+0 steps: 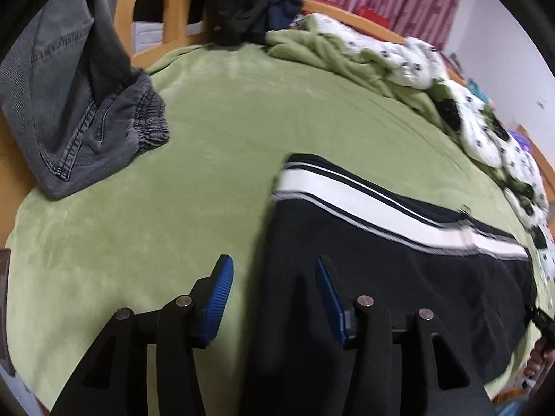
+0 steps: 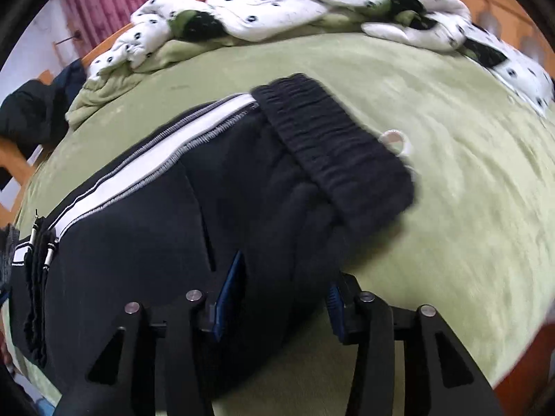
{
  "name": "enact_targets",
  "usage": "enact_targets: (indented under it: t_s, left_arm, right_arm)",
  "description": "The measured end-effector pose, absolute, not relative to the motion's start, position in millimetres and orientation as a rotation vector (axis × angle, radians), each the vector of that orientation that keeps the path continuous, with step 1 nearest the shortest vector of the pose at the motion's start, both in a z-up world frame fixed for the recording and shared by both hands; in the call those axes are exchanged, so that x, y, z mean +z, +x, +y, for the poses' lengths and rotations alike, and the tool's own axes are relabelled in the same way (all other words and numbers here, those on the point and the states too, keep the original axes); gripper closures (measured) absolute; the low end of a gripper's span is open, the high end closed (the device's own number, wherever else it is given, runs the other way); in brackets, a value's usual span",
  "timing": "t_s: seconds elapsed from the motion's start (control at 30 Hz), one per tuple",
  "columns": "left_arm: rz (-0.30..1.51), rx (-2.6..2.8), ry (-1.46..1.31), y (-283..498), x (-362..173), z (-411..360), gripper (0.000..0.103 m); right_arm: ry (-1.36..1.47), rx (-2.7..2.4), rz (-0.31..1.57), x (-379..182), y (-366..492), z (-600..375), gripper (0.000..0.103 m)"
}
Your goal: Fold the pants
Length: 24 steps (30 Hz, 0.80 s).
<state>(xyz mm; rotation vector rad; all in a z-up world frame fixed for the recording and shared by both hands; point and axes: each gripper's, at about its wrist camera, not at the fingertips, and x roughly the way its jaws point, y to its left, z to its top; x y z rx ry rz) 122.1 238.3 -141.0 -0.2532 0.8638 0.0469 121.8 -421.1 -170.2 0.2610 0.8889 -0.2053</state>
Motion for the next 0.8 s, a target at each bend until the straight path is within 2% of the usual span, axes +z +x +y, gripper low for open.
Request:
enact_targets:
  t_s: [0.17, 0.3, 0.47, 0.6, 0.8]
  left_arm:
    - [0.889, 0.028, -0.142, 88, -167, 199, 0.039]
    - [0.874, 0.112, 0.016, 79, -171, 176, 0.038]
    - [0.848, 0.062, -0.128, 62, -160, 189, 0.036]
    - [0.832, 0.060, -0.197, 47, -166, 202, 0.036]
    - [0.780, 0.037, -0.418, 17, -168, 237, 0.036]
  right_arm:
    - [0.210, -0.244, 0.780, -147, 77, -413, 0.058]
    - [0.203, -0.170, 0.746, -140, 78, -395, 0.058]
    - [0.127, -0.106, 0.757, -148, 93, -363, 0.057]
    - [-0.032, -0.166, 0.921, -194, 118, -348, 0.058]
    - [0.050, -0.100, 0.799, -157, 99, -332, 0.056]
